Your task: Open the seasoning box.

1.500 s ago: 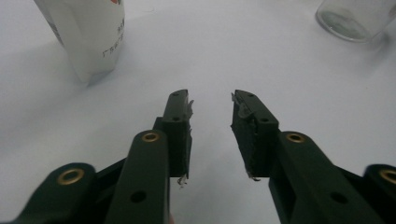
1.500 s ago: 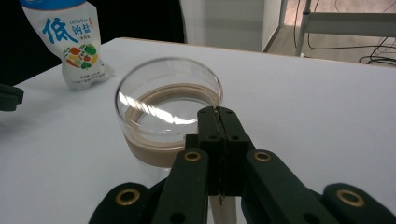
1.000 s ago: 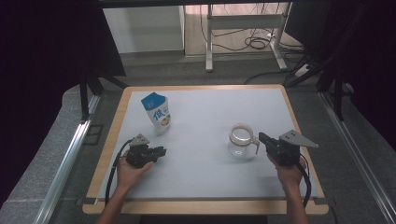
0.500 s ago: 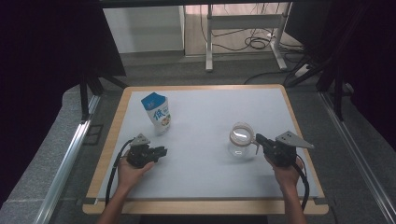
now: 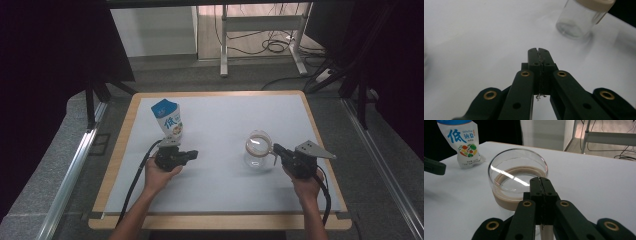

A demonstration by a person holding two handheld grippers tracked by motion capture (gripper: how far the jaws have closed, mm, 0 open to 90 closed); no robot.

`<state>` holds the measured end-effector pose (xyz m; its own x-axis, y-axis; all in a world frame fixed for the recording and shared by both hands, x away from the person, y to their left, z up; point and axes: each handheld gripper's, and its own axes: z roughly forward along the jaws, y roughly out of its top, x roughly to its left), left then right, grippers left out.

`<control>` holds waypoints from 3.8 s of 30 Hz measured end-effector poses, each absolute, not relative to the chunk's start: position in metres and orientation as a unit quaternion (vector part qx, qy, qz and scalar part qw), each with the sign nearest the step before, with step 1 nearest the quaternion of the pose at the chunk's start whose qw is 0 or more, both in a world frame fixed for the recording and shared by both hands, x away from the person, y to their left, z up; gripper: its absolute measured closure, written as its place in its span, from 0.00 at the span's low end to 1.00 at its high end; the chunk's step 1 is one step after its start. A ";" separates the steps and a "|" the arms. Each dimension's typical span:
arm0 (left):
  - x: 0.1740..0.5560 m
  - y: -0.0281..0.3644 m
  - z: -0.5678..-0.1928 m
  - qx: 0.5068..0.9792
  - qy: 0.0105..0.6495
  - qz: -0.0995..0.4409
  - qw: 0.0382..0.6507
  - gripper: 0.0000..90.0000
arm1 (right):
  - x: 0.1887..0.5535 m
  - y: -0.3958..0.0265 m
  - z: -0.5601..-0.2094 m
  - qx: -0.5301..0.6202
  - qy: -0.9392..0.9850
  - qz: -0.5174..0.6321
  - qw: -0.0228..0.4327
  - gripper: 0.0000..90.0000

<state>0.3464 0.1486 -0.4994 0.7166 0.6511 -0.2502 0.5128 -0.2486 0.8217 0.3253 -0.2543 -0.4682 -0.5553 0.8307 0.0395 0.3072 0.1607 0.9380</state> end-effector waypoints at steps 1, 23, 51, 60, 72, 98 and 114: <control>0.349 0.143 -0.498 0.788 0.364 0.068 0.491 1.00 | 0.325 -0.254 -0.468 0.396 0.718 0.511 0.258 1.00; 0.381 0.066 -0.477 0.814 0.306 0.040 0.492 1.00 | 0.325 -0.253 -0.468 0.396 0.718 0.511 0.257 1.00; 0.396 0.017 -0.463 0.829 0.272 0.026 0.488 1.00 | 0.313 -0.251 -0.465 0.387 0.724 0.511 0.253 1.00; 0.397 0.012 -0.453 0.835 0.262 0.023 0.484 1.00 | 0.292 -0.214 -0.482 0.343 0.784 0.476 0.204 0.92; 0.392 -0.010 -0.430 0.844 0.233 0.028 0.483 1.00 | 0.293 -0.195 -0.521 0.323 0.827 0.435 0.150 0.68; 0.382 -0.053 -0.415 0.859 0.184 0.017 0.477 1.00 | 0.290 -0.197 -0.523 0.325 0.825 0.432 0.162 0.64; 0.369 0.049 -0.436 0.822 0.262 0.062 0.502 0.75 | 0.293 -0.186 -0.524 0.317 0.827 0.436 0.161 0.59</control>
<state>0.3686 0.0485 -0.4361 0.8549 0.4935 -0.1603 0.3681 -0.3592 0.8576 0.2929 -0.1858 -0.5240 -0.7470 0.6648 0.0102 0.3835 0.4182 0.8234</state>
